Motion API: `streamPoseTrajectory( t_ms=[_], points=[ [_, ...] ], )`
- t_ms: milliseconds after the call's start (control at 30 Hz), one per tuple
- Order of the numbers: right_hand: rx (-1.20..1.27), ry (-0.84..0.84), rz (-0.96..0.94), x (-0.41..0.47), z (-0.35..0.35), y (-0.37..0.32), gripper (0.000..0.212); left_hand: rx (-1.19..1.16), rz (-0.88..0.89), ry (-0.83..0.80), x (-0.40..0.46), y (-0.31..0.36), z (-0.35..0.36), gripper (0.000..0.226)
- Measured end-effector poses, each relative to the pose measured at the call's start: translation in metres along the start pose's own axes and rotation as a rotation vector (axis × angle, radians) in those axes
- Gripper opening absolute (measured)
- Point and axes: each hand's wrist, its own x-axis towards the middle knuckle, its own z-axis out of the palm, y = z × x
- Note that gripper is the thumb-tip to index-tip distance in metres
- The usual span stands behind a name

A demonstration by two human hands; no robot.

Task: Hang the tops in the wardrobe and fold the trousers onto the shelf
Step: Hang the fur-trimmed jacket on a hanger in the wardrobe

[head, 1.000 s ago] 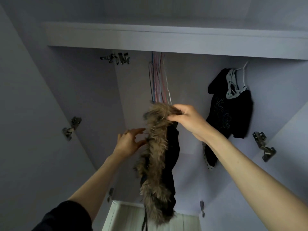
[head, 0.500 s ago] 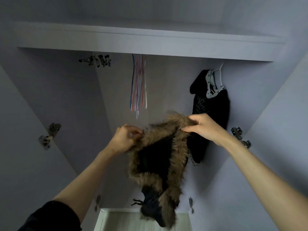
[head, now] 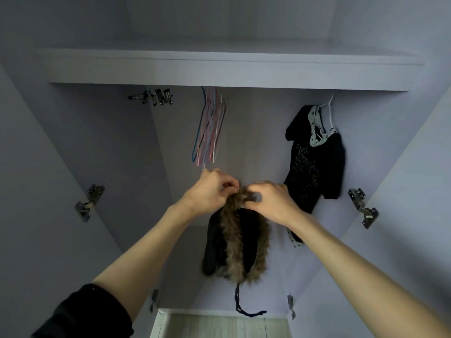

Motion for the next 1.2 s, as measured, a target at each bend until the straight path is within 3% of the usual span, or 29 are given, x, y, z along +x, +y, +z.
streamPoseTrajectory(
  t_ms=[67, 200, 300, 400, 467, 533, 633, 900, 1033, 1200],
  points=[
    [0.082, -0.012, -0.009, 0.001, 0.009, -0.005, 0.027, -0.011, -0.011, 0.003, -0.006, -0.002, 0.0, 0.009],
    [0.364, -0.063, -0.056, 0.0, 0.017, -0.011, 0.017, -0.027, -0.053, 0.027, -0.018, -0.011, -0.01, 0.008],
    [0.436, -0.074, -0.134, 0.007, 0.022, -0.019, 0.016, -0.028, -0.034, 0.049, -0.024, -0.014, -0.021, 0.007],
    [0.542, -0.192, -0.088, 0.013, 0.023, -0.029, 0.025, -0.01, -0.043, 0.074, -0.03, -0.019, -0.031, 0.006],
    [0.428, -0.221, -0.117, 0.014, 0.029, -0.034, 0.034, -0.005, -0.065, 0.075, -0.037, -0.022, -0.035, 0.007],
    [0.351, -0.182, -0.19, 0.011, 0.036, -0.041, 0.021, -0.01, -0.092, 0.084, -0.043, -0.024, -0.036, 0.006],
    [0.388, -0.079, -0.193, 0.013, 0.036, -0.043, 0.005, 0.005, -0.154, 0.115, -0.053, -0.032, -0.037, 0.006],
    [0.364, -0.009, -0.235, 0.04, -0.002, -0.066, 0.004, -0.088, -0.307, 0.24, -0.074, -0.059, -0.032, 0.007],
    [0.354, 0.031, -0.24, 0.049, -0.014, -0.072, 0.004, -0.082, -0.526, 0.068, -0.083, -0.07, -0.017, 0.038],
    [0.313, 0.064, -0.236, 0.055, -0.025, -0.076, 0.004, -0.012, -0.551, 0.19, -0.069, -0.073, -0.003, 0.019]
  ],
)
